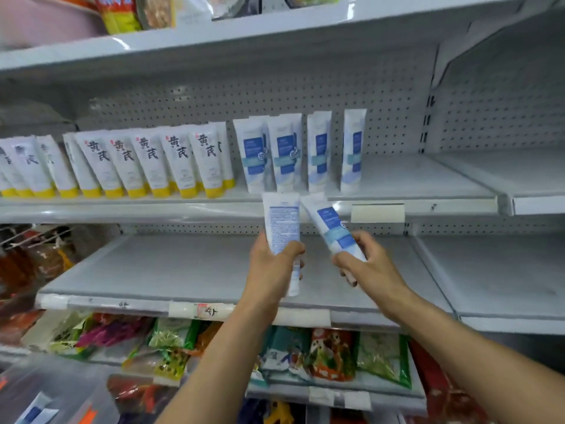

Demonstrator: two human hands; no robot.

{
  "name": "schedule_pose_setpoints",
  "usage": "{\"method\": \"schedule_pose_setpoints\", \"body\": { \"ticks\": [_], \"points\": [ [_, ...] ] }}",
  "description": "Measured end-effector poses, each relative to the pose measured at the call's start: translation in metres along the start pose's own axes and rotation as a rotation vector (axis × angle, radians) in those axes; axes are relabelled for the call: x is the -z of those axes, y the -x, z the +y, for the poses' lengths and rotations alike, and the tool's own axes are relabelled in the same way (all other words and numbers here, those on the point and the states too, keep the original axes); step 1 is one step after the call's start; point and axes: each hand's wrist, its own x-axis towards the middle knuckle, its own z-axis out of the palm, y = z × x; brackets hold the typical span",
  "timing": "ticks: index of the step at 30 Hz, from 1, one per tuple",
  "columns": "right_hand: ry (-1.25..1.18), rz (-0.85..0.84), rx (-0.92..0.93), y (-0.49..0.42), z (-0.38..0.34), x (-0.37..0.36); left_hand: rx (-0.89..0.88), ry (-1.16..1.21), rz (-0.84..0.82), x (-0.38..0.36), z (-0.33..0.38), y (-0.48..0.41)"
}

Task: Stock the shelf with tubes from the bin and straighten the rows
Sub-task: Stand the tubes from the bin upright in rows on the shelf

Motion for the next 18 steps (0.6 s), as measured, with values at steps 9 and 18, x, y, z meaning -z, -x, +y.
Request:
{"method": "schedule_pose_setpoints", "body": {
  "ticks": [9,18],
  "points": [
    [-0.015,0.272,0.246,-0.049,-0.058,0.054,-0.168,-0.124,-0.120,-0.052,0.043,-0.029],
    [0.246,0.289,0.102,-0.125,-0.074,0.093,-0.281,-0.152,-0.156,-0.074,0.050,-0.048]
  ]
}}
